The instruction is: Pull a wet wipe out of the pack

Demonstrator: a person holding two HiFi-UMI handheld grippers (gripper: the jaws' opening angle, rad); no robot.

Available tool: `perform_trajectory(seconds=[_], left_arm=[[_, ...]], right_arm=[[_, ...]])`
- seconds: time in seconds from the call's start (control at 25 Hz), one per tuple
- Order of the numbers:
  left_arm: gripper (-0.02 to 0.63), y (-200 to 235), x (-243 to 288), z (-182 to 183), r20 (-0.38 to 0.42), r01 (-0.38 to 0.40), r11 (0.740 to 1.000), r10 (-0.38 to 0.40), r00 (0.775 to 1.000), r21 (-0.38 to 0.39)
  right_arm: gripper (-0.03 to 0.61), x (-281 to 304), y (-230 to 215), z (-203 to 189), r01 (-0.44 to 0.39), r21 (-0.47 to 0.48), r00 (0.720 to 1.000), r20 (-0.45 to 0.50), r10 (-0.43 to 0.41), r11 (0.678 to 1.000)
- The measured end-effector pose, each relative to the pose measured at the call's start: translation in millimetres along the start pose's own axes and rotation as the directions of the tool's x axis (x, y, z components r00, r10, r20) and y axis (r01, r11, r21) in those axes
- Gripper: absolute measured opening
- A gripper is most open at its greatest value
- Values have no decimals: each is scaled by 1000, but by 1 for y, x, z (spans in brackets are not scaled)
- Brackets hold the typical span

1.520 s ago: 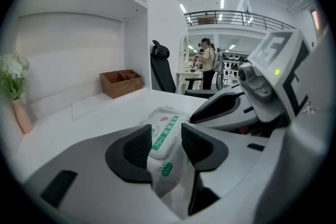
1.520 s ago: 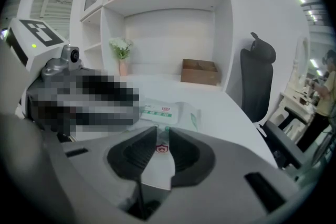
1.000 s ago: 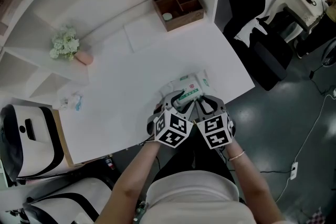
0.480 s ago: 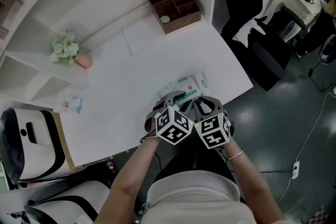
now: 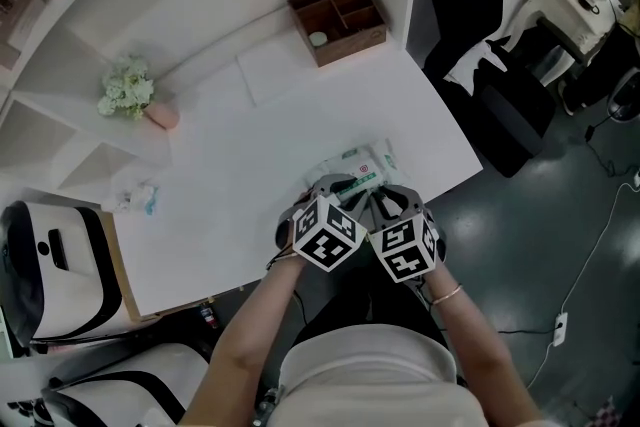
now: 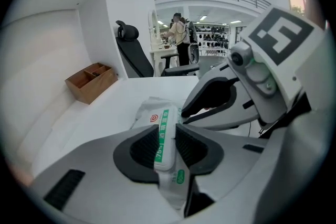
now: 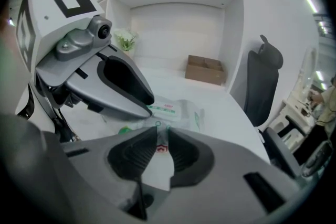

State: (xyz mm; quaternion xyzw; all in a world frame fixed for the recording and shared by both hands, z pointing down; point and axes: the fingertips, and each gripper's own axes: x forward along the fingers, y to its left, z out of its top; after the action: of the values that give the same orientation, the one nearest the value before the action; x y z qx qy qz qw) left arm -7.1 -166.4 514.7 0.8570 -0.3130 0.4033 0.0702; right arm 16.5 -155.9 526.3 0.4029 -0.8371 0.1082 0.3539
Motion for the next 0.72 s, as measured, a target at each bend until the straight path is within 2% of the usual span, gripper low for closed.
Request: perform_trajectory(seconds=[0.28, 0.4, 0.56, 0.72], left_arm=[[89, 3, -3, 3, 7, 29, 998, -28, 1000, -51], [92, 6, -5, 5, 22, 36, 994, -34, 999, -103], [70, 20, -13, 14, 69, 17, 986, -6, 998, -166], [48, 44, -17, 21, 102, -43, 977, 65, 993, -208]], right_arm=[[67, 2, 0, 0, -2, -16, 1000, -14, 2, 1000], [67, 3, 0, 0, -5, -19, 1000, -19, 5, 1000], [67, 3, 0, 0, -5, -20, 1000, -24, 5, 1000], [67, 3, 0, 0, -8, -17, 1000, -26, 8, 1000]])
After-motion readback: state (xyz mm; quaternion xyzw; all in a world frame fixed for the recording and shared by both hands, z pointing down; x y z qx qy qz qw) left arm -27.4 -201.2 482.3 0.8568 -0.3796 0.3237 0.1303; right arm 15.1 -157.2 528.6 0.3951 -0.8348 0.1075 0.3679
